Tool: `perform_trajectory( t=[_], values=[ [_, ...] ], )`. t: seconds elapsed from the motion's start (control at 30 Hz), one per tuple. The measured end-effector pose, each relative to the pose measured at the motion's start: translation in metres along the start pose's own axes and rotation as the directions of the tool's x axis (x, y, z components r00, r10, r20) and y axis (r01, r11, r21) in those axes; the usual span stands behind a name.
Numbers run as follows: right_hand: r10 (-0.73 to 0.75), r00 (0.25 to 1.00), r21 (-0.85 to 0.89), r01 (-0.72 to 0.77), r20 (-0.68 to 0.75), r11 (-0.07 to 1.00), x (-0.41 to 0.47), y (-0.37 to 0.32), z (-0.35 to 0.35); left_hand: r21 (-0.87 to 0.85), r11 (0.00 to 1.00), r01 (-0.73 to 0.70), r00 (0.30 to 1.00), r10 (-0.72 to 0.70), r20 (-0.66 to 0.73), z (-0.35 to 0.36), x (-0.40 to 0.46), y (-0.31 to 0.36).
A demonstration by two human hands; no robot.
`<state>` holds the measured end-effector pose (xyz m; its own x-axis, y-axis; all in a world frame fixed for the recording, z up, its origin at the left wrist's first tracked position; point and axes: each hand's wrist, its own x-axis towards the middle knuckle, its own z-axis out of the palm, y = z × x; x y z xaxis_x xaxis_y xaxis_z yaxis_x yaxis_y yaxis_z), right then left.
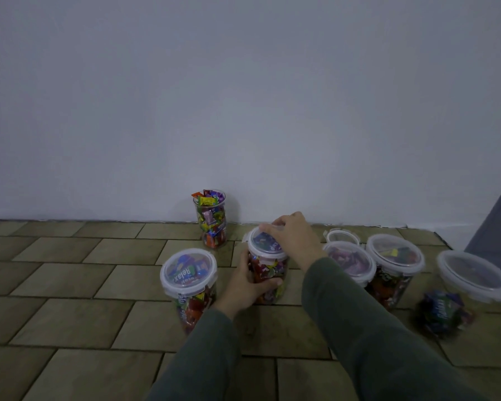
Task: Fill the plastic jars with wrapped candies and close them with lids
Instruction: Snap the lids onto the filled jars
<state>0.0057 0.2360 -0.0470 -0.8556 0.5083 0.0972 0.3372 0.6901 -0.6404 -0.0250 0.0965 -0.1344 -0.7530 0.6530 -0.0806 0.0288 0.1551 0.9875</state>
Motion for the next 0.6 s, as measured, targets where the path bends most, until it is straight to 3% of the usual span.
perform_trajectory(
  t=[0.13, 0.23, 0.4, 0.5, 0.6],
  values=[
    [-0.011, 1.0, 0.022, 0.01, 0.019, 1.0, 0.001, 0.0, -0.002, 0.009, 1.0, -0.014, 1.0, 0.014, -0.007, 0.0, 0.0, -0.002],
    [-0.049, 0.998, -0.087, 0.052, 0.034, 0.995, 0.0, -0.005, -0.008, 0.018, 0.999, -0.037, 0.999, 0.038, -0.039, 0.003, -0.002, 0.0],
    [-0.079, 0.983, -0.295, 0.027, -0.166, 0.955, -0.014, -0.009, -0.011, 0.112, 0.993, -0.039, 0.93, 0.077, -0.359, 0.021, 0.004, 0.002],
    [-0.056, 0.981, -0.322, -0.006, -0.185, 0.947, -0.022, -0.012, -0.005, 0.185, 0.982, 0.019, 0.909, 0.06, -0.412, 0.027, 0.009, 0.001],
    [0.014, 0.984, -0.227, -0.055, -0.179, 0.972, -0.019, -0.012, -0.004, 0.2, 0.98, 0.019, 0.909, 0.067, -0.411, 0.026, 0.012, -0.002]
  ],
)
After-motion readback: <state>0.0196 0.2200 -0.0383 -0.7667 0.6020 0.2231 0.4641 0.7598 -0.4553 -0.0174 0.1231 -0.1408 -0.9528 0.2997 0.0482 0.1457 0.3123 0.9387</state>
